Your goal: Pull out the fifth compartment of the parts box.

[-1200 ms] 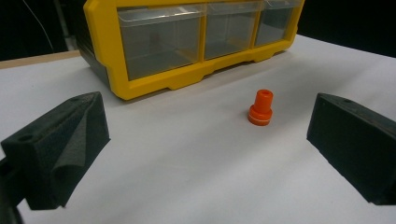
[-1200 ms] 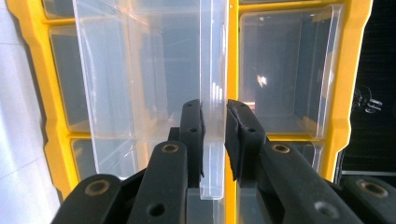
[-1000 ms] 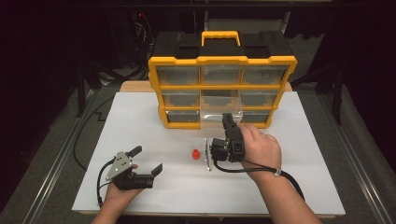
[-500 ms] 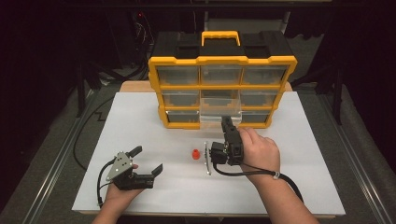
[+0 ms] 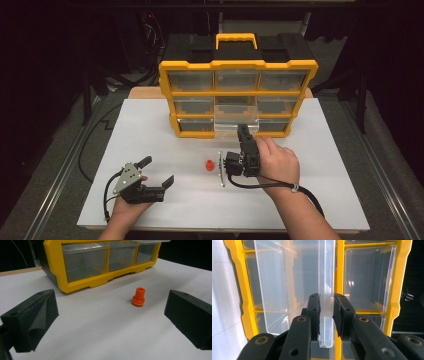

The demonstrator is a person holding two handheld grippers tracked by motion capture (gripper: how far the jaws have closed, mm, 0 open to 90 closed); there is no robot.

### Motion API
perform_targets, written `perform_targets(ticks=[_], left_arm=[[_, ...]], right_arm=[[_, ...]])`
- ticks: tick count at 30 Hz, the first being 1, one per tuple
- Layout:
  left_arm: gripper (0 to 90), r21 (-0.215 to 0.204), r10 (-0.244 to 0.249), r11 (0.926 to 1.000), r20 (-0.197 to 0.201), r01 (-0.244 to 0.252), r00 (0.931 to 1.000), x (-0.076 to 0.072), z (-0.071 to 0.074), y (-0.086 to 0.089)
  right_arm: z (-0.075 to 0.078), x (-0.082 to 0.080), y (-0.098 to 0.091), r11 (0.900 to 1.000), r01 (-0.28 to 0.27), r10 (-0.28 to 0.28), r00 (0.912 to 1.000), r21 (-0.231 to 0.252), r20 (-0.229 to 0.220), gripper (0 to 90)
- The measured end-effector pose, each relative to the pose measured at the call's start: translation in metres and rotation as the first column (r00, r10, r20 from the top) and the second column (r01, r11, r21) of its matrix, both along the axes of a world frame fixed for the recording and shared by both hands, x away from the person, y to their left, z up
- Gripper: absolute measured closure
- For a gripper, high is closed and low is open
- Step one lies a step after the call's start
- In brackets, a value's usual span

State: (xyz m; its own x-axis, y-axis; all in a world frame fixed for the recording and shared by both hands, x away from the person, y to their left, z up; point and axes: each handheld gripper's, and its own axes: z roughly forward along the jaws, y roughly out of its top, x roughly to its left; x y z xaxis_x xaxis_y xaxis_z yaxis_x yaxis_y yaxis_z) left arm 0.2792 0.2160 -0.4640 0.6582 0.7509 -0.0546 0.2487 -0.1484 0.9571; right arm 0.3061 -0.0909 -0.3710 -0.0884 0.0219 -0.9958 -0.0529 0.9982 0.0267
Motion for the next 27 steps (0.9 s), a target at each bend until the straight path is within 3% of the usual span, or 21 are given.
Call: perform_targets(ticks=[7, 12, 18, 27], left_arm=[[0.3, 0.002, 0.002, 1.0000, -0.003, -0.002, 1.0000, 0.000, 0.000, 0.001], [0.3, 0.005, 0.001, 1.0000, -0.003, -0.001, 1.0000, -0.001, 0.000, 0.001], [0.3, 0.002, 0.007, 1.0000, -0.006, -0.007, 1.0000, -0.001, 0.000, 0.001], [0.3, 0.011, 0.007, 0.9999, -0.010, -0.007, 0.9999, 0.000, -0.001, 0.002]], right_arm=[[0.003, -0.001, 0.000, 1.0000, -0.002, 0.002, 0.9998, -0.001, -0.020, 65.4], [0.005, -0.014, -0.010, 0.9999, -0.006, 0.007, 0.9998, 0.014, -0.020, 62.5], [-0.005, -0.026, -0.022, 1.0000, -0.001, 0.001, 0.9988, 0.008, -0.049, 62.6], [-0.026, -0.030, -0.032, 0.9999, 0.011, -0.010, 0.9958, 0.010, -0.091, 61.4]])
